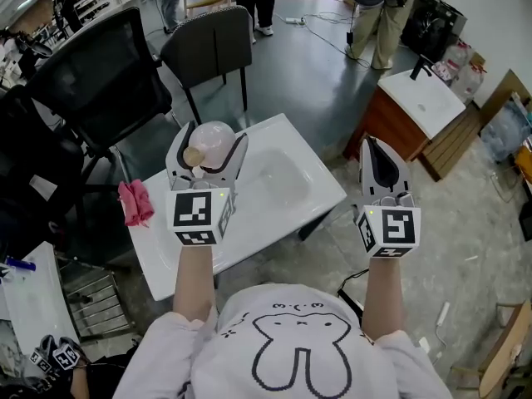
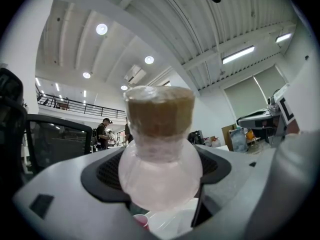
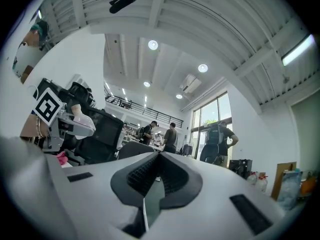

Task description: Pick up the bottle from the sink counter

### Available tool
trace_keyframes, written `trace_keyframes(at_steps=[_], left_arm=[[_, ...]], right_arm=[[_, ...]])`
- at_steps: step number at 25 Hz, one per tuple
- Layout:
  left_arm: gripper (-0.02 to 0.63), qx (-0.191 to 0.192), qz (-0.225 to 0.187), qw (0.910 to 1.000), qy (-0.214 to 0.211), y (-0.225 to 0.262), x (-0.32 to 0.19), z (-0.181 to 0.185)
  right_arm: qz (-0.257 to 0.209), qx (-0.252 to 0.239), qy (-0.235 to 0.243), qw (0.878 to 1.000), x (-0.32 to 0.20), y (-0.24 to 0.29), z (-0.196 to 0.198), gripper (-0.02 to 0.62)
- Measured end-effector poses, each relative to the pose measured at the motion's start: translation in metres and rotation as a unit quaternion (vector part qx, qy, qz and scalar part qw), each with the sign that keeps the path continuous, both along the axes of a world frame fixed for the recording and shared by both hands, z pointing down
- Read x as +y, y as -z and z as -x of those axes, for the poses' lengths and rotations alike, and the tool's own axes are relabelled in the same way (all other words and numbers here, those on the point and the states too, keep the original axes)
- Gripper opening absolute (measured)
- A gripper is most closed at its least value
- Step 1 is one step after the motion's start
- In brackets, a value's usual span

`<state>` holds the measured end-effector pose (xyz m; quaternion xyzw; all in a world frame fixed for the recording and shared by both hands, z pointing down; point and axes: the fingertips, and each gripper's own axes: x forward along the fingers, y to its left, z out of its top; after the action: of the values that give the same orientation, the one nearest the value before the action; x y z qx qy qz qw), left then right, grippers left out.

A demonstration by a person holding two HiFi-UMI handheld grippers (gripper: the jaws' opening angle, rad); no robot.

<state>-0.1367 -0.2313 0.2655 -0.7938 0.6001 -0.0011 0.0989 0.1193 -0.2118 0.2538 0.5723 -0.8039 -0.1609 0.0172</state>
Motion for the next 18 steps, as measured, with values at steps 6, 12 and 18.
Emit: trace_keyframes(at_steps=[6, 12, 18], left_arm=[[0.405, 0.011, -0.001, 0.9999, 0.007, -0.001, 0.0012, 0.0071], [0.405, 0.006, -0.004, 1.0, 0.007, 0.0023, 0.0017, 0.0053], [0.405, -0.003, -0.006, 1.0, -0.003, 0.0036, 0.0012, 0.0009]], right_arm=[[-0.001, -0.005, 0.0, 1.0, -0.0015, 0.0018, -0.0044, 0.023], [0.003, 0.001, 0.005, 1.0, -0.0038, 0.0022, -0.0016, 0.023], [0.006, 0.001, 0.005, 1.0, -0.0045, 0.0, -0.0002, 0.023]])
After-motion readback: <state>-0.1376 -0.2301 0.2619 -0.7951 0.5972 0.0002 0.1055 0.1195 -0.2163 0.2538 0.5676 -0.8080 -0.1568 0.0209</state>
